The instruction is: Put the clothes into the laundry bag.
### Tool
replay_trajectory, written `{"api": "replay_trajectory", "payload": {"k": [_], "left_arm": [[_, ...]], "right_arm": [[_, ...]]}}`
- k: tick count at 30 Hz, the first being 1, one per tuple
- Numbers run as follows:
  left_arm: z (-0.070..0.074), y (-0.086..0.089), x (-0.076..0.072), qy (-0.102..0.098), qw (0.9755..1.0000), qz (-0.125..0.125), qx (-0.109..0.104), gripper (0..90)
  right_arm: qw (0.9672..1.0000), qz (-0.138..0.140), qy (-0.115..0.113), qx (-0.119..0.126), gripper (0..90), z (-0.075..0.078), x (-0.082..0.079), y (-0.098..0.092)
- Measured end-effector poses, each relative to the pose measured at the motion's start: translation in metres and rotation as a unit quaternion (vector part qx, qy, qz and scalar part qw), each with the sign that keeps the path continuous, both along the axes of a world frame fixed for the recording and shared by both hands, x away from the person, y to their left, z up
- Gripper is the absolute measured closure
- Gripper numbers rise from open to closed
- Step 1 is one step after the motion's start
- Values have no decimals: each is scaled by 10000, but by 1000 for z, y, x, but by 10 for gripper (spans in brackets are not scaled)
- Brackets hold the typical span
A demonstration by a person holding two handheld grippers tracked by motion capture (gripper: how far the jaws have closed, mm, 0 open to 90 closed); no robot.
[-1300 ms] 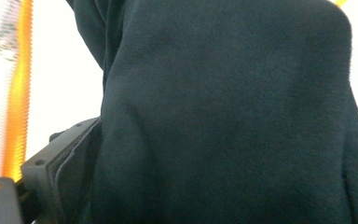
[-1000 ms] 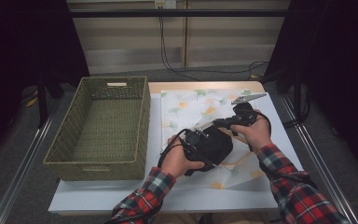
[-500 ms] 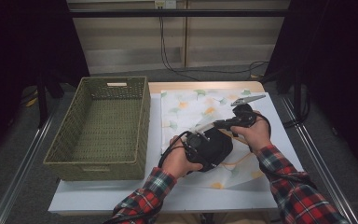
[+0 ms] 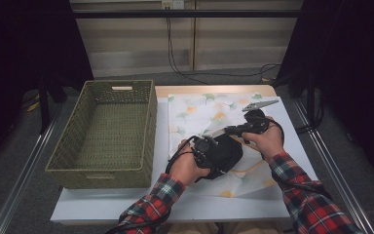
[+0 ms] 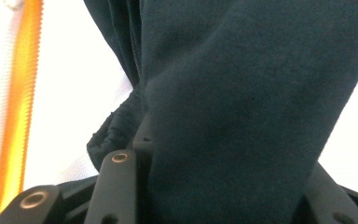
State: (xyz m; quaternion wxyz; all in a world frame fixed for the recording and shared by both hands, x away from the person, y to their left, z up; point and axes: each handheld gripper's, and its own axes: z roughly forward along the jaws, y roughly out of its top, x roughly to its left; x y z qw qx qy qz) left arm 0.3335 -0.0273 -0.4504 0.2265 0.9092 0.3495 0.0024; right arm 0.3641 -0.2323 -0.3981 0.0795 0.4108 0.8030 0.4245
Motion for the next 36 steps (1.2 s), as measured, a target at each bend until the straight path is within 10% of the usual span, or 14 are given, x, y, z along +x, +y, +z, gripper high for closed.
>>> {"api": "replay_trajectory", "payload": {"k": [36], "left_arm": [[12, 6, 8, 445, 9969, 510, -406, 613]], "right_arm": [[9999, -60, 27, 103, 900, 0, 21, -4]]}}
